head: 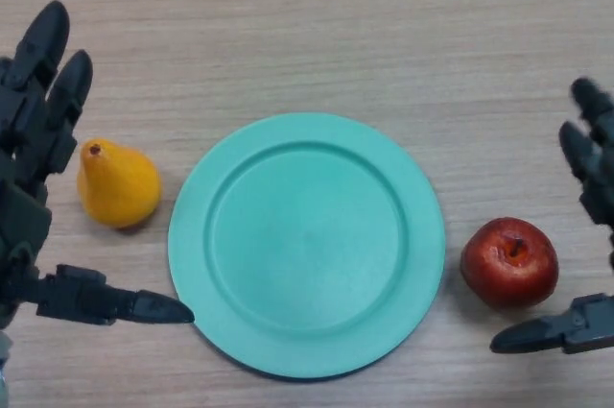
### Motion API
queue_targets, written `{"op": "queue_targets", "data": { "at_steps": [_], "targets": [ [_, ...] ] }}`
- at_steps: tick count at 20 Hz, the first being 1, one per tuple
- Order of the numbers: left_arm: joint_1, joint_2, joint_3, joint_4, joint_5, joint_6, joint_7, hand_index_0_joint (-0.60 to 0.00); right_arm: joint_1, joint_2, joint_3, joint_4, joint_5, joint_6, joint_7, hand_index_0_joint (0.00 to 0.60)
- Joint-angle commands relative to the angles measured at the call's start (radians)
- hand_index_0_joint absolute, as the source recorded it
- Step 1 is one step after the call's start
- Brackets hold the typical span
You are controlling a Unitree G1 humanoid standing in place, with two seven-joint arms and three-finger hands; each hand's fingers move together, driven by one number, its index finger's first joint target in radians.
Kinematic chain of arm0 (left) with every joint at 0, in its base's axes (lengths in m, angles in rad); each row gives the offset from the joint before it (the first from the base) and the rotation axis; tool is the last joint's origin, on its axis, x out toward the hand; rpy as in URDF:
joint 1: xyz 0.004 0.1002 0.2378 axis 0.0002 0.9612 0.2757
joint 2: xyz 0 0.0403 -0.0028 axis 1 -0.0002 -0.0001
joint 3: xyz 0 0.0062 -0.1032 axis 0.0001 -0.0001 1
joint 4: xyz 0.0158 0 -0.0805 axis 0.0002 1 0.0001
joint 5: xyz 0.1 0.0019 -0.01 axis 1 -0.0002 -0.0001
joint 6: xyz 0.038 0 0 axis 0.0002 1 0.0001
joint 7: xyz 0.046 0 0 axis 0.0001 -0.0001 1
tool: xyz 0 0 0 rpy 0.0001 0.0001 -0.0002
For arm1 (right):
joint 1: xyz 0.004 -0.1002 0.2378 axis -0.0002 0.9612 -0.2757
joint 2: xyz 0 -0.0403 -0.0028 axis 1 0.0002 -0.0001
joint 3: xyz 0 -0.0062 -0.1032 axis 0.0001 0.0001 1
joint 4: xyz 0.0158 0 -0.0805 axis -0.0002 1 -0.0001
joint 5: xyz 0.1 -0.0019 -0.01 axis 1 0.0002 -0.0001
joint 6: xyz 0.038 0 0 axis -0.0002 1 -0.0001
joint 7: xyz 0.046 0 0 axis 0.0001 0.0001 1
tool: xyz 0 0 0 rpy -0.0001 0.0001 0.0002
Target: Pick up the red apple and place it on the plate
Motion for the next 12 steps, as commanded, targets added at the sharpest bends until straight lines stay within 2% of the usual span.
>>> {"op": "queue_targets", "data": {
  "at_steps": [1, 4, 5, 7, 8, 9, 10, 12],
  "targets": [
    [-0.002, 0.014, 0.026, -0.036, 0.011, -0.16, 0.038, 0.0, -0.044, -0.054, -0.029, 0.062, 0.009, -0.231, -0.028, 0.0],
    [-0.011, 0.019, 0.019, -0.038, 0.025, -0.149, 0.043, 0.0, -0.088, -0.07, 0.0, 0.22, -0.041, -0.318, -0.052, 0.0],
    [-0.014, 0.021, 0.018, -0.04, 0.029, -0.146, 0.045, 0.0, -0.103, -0.074, 0.002, 0.269, -0.075, -0.342, -0.081, 0.0],
    [-0.014, 0.021, 0.015, -0.042, 0.031, -0.144, 0.045, 0.0, -0.112, -0.077, 0.004, 0.298, -0.095, -0.353, -0.104, 0.2],
    [-0.015, 0.02, 0.01, -0.042, 0.035, -0.143, 0.047, 0.0, -0.124, -0.082, 0.006, 0.339, -0.128, -0.369, -0.137, 0.35],
    [-0.015, 0.02, 0.006, -0.043, 0.036, -0.143, 0.048, 0.0, -0.137, -0.09, 0.009, 0.386, -0.175, -0.385, -0.176, 0.45],
    [-0.017, 0.019, -0.002, -0.036, 0.045, -0.149, 0.054, 0.0, -0.173, -0.124, 0.009, 0.516, -0.386, -0.42, -0.293, 0.6],
    [-0.018, 0.019, -0.008, -0.025, 0.06, -0.158, 0.07, 0.0, -0.169, -0.144, 0.019, 0.516, -0.435, -0.379, -0.297, 0.6]
  ]
}}
